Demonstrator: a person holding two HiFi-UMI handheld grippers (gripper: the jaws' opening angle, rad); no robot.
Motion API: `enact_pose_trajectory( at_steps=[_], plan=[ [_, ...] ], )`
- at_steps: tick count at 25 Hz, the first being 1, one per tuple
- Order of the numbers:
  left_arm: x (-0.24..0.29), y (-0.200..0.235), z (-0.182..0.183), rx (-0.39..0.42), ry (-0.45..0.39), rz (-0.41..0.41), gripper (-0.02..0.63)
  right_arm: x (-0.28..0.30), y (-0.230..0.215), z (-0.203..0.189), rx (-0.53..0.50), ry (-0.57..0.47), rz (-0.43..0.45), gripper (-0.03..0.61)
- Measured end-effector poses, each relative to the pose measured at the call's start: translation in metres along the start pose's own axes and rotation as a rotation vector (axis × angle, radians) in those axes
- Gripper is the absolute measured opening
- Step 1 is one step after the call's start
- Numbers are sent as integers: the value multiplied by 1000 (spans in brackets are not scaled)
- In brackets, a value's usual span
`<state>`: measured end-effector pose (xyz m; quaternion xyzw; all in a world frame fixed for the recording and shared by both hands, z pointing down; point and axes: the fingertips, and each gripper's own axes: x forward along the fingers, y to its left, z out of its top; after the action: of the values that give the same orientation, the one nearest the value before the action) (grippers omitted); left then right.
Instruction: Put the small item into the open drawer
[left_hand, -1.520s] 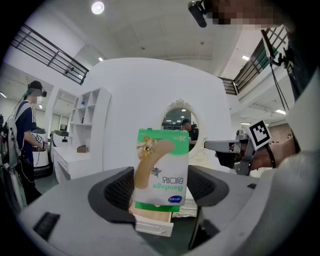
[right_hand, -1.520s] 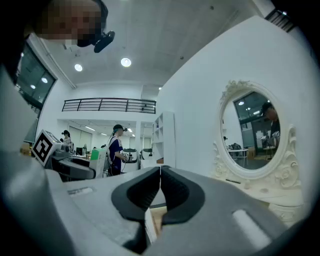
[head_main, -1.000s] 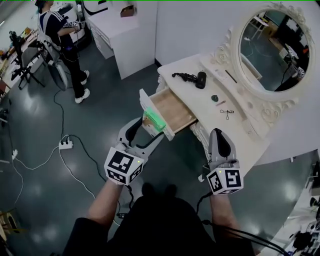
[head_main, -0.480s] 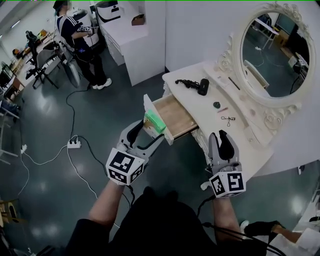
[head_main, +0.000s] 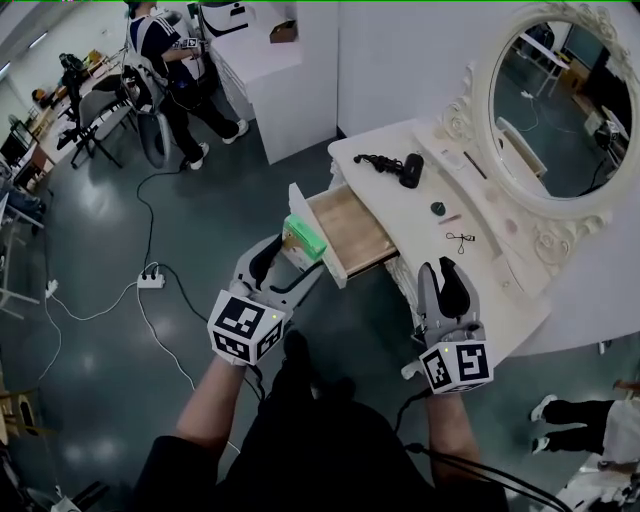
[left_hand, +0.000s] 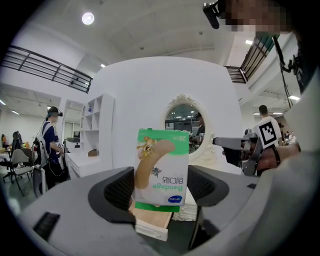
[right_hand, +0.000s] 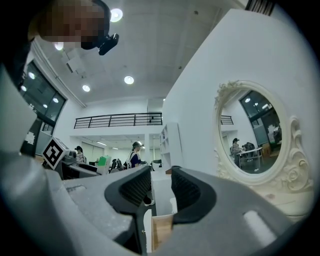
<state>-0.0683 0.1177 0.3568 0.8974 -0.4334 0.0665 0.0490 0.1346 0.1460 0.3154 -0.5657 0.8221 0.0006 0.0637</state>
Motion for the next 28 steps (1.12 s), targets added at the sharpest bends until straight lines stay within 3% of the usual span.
enact_pose_trajectory(
  at_steps=[7,17,28],
  plan=[
    [36,32,-6,1,20,-54,325,36,-12,-8,-14,16,-51,127],
    [93,116,-14,-18,41,-158,325,122,-8,-25,-27,51,-146,124],
    [147,176,-48,-53,111,-290,325,181,-1,-49,-44,122,-264,124]
  ],
)
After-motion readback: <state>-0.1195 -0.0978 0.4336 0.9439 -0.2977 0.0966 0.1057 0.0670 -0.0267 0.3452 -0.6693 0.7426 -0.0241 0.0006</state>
